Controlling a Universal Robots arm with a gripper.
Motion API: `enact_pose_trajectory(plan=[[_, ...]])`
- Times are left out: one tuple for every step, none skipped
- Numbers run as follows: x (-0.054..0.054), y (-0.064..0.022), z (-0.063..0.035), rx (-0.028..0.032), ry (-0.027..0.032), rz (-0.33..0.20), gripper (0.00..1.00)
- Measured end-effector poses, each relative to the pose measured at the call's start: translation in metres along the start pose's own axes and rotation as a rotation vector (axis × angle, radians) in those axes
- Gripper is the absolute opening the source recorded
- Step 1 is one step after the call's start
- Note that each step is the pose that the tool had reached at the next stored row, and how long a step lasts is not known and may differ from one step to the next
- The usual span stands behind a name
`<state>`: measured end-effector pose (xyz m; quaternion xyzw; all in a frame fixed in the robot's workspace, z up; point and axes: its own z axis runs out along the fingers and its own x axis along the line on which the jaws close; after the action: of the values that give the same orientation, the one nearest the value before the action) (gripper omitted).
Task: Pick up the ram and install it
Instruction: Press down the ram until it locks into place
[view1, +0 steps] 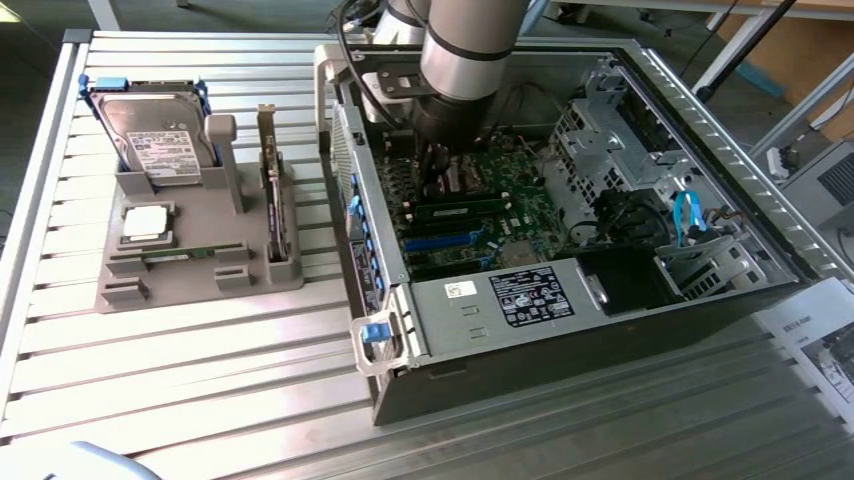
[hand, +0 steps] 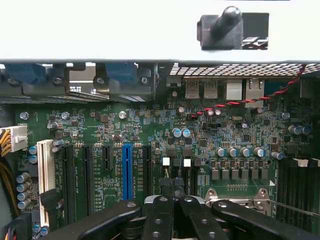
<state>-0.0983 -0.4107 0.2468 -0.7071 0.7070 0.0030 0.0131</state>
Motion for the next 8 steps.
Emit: enact_pose_trajectory(plan=[[0.0000, 0.0001, 0.0005, 0.0002, -0.0003, 0.000, 0.10], [0.0000, 0.0001, 0.0008, 0.0002, -0.0003, 0.000, 0.10], [0.0000, 0.0001, 0.0012, 0.0001, -0.0002, 0.000, 0.10], [0.0000, 0.0002, 0.0013, 0.0001, -0.0001, 0.000, 0.10], [0.0000, 0.0002, 0.0013, 0.0001, 0.0000, 0.000, 0.10], [0.0000, 0.0002, 0.0013, 0.0000, 0.0000, 0.000, 0.10], [0.0000, 0.0002, 0.0013, 0.0001, 0.0000, 0.000, 0.10], [0.0000, 0.0002, 0.0014, 0.0001, -0.0001, 0.000, 0.10]])
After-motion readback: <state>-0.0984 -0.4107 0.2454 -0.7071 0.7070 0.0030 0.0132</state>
